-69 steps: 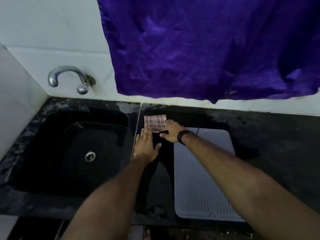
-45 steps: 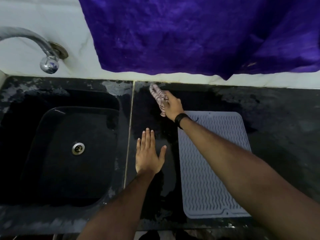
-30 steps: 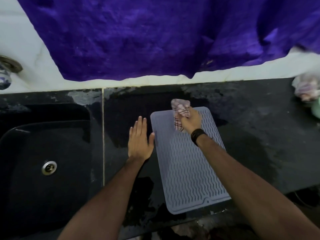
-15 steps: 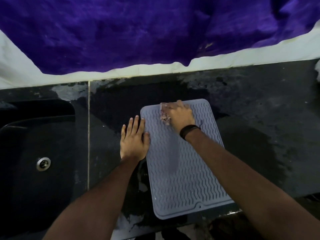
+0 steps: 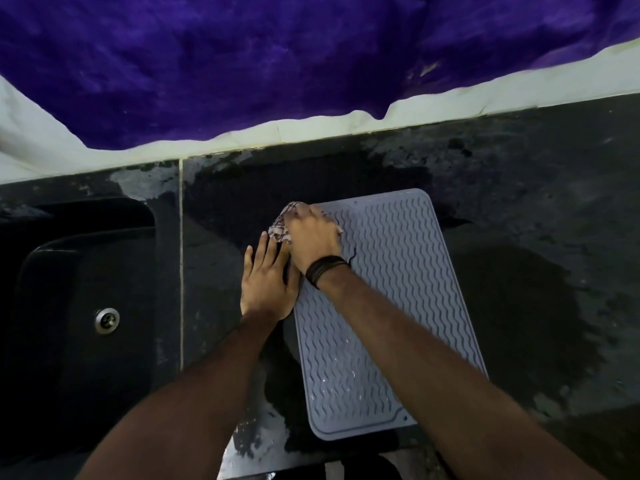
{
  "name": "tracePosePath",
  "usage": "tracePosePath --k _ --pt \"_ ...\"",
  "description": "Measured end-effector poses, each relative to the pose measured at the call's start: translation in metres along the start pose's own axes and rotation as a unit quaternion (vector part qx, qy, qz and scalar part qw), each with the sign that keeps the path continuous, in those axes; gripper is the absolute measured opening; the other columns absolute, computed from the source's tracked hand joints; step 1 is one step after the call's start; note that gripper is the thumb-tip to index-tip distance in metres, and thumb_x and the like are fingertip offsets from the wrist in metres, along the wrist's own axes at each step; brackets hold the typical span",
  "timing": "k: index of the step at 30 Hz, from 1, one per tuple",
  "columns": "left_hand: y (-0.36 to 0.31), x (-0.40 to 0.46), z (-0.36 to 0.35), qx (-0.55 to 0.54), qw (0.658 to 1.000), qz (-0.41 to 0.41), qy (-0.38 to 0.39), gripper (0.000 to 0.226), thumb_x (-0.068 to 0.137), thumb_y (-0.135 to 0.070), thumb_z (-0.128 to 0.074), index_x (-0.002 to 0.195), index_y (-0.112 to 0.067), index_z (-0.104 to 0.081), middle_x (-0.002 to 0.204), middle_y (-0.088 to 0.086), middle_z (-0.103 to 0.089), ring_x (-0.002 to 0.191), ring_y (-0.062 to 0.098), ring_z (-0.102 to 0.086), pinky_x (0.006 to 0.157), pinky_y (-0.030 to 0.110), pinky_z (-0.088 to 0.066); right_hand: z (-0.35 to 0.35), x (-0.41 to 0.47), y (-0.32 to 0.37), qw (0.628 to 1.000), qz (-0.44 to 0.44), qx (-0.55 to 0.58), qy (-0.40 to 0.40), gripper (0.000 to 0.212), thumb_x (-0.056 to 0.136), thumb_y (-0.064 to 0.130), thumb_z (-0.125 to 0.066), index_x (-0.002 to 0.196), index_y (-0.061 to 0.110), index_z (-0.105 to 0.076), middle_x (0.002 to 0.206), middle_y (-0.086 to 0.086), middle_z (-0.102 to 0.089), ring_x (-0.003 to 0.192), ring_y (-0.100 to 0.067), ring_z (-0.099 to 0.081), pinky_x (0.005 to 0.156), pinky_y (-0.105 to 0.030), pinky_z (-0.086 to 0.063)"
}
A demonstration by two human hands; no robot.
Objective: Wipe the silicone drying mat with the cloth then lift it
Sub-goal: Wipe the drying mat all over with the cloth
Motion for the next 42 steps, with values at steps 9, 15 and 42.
tracePosePath --k 9,15,42 --pt "0.002 -0.001 -0.001 -0.023 1.000 0.001 -0.004 0.063 0.105 -0.045 -0.027 0.164 -0.024 -0.019 0.172 -0.001 -0.010 0.159 0.016 0.001 0.129 0.043 0.004 0.018 -0.024 -0.123 0.995 -0.095 -0.030 0.019 0.048 0.085 0.025 -0.062 0.132 0.022 -0.053 0.133 -0.002 -0.055 0.119 -0.031 -0.046 0.092 -0.045 -0.045" --pt "0.002 0.000 -0.002 -0.025 1.000 -0.005 -0.001 0.060 0.107 -0.042 -0.018 0.164 -0.023 -0.020 0.172 0.001 -0.012 0.159 0.017 0.000 0.129 0.044 0.002 0.012 -0.010 -0.073 0.987 -0.150 0.060 -0.003 0.040 0.090 0.014 -0.053 0.130 0.014 -0.052 0.129 -0.008 -0.056 0.114 -0.029 -0.054 0.083 -0.042 -0.051" --pt "0.000 -0.001 -0.002 0.005 1.000 -0.009 -0.025 0.057 0.109 -0.029 -0.032 0.164 -0.019 -0.021 0.172 0.002 -0.014 0.159 0.020 -0.005 0.128 0.048 -0.005 -0.013 -0.063 -0.025 0.996 -0.008 0.087 0.036 0.058 0.085 0.013 -0.047 0.142 0.024 -0.046 0.147 0.006 -0.044 0.131 -0.022 -0.038 0.108 -0.046 -0.034"
Point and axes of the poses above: each hand's wrist, its own x-axis towards the middle knuckle, its own z-axis out of the back of the hand, y = z × x, the point moved 3 cm from there along x, towards the middle knuckle
